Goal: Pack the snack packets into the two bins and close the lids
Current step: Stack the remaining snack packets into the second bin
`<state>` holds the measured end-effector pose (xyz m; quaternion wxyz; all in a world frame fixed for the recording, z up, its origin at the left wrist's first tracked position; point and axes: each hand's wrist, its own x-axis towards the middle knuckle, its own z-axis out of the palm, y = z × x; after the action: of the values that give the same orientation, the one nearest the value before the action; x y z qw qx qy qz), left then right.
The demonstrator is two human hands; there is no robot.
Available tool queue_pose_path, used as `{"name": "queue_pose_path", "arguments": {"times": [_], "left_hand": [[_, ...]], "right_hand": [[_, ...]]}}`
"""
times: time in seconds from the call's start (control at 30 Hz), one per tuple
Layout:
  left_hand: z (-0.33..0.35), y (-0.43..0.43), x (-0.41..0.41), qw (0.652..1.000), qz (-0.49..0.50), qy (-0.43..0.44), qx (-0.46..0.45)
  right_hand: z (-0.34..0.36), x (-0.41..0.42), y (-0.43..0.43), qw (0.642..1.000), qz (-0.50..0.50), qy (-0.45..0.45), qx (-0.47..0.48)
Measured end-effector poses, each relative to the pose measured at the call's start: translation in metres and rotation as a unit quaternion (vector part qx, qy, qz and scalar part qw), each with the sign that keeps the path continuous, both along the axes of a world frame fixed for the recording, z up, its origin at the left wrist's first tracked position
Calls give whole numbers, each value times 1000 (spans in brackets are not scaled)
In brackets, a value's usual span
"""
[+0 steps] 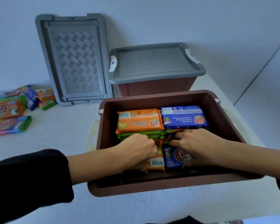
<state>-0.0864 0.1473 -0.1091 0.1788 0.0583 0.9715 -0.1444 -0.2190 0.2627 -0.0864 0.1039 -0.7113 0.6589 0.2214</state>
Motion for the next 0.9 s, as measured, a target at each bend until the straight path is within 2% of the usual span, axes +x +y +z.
{"name": "queue_pose_path", "arguments": {"times": [0.13,0.27,0.43,0.63,0.8,0.9], "left_hand": [[26,-9,6,987,52,65,136],[64,-36,35,943,101,217,233],[89,-103,102,882,210,357,224],[84,-185,211,811,371,426,149],[52,-253,295,707,559,411,136],[20,-289,329,633,655,384,154]], "right_hand": [[28,-3,-10,997,-14,-68,-43],[69,6,-41,980,-12,-141,-140],[95,51,-114,946,39,-213,-240],[89,123,-222,930,106,-246,-250],[61,192,-310,927,116,-269,-234],[36,229,-352,933,121,-264,-213]]}}
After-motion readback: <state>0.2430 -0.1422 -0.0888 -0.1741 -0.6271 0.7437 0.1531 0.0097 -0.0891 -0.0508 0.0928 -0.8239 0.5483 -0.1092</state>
